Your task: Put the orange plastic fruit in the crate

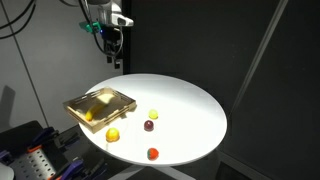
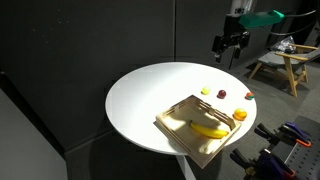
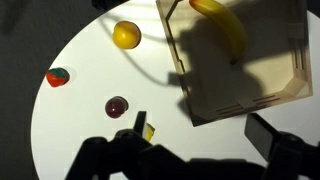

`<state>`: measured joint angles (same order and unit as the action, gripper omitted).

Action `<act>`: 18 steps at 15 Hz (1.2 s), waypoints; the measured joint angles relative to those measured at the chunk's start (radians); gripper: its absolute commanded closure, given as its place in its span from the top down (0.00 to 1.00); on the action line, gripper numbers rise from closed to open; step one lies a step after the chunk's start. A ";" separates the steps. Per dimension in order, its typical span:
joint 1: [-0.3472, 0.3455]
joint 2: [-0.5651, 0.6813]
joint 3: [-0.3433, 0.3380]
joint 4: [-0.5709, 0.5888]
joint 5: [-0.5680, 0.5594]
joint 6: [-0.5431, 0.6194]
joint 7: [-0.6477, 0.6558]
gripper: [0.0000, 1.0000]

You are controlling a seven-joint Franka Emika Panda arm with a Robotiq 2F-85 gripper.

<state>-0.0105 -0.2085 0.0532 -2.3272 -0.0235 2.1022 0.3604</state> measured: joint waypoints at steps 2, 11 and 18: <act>-0.013 0.007 -0.013 -0.007 0.000 0.008 0.011 1.00; -0.059 0.099 -0.069 -0.092 0.000 0.109 0.036 1.00; -0.059 0.192 -0.086 -0.162 -0.003 0.318 0.034 1.00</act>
<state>-0.0699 -0.0165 -0.0331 -2.4889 -0.0262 2.4198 0.3940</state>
